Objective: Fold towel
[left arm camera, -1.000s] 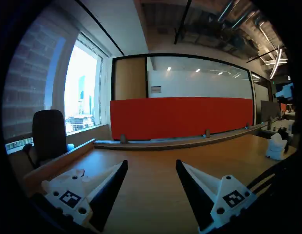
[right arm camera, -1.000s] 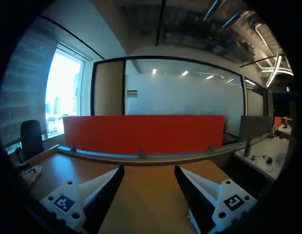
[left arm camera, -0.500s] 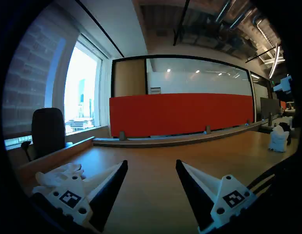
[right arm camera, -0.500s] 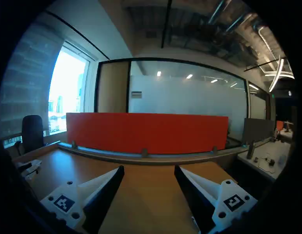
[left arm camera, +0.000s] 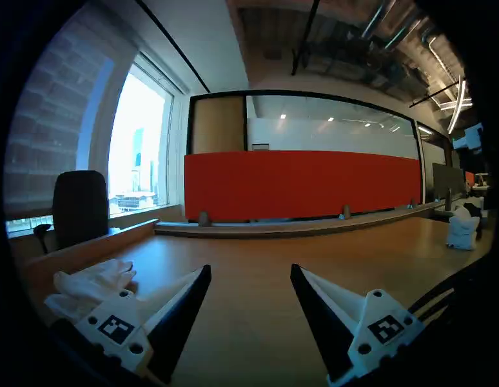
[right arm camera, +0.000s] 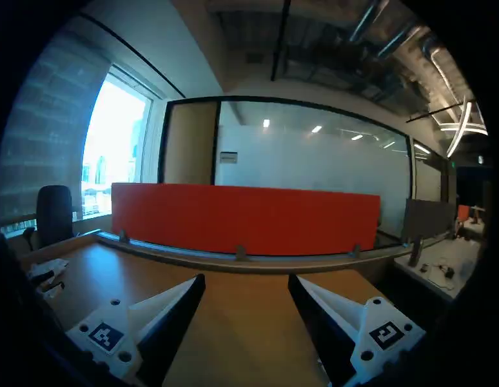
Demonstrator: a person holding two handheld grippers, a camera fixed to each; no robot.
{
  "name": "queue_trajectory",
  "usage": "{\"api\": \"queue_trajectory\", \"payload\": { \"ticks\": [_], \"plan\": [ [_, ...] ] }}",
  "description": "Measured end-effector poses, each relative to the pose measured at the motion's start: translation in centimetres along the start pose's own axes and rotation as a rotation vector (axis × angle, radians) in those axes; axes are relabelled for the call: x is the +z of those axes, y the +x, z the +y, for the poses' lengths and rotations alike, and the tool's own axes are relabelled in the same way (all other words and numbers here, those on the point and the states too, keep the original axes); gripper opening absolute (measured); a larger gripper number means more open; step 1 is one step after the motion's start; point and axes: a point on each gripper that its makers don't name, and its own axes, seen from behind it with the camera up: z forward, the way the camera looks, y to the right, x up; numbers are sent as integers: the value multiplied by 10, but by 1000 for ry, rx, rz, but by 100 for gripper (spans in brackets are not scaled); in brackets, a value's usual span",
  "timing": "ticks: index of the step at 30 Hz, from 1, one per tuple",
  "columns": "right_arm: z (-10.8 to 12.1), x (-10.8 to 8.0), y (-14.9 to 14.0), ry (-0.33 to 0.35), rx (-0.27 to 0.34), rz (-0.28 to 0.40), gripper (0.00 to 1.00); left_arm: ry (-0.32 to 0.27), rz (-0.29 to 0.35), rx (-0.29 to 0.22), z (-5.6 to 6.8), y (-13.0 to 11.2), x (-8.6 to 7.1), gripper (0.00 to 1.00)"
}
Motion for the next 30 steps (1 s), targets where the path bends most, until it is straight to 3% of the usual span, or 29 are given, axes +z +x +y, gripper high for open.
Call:
{"api": "queue_trajectory", "payload": {
  "ticks": [30],
  "plan": [
    [14, -2, 0, 7, 5, 51, 100, -5, -2, -7, 0, -4, 3, 91]
  ]
}}
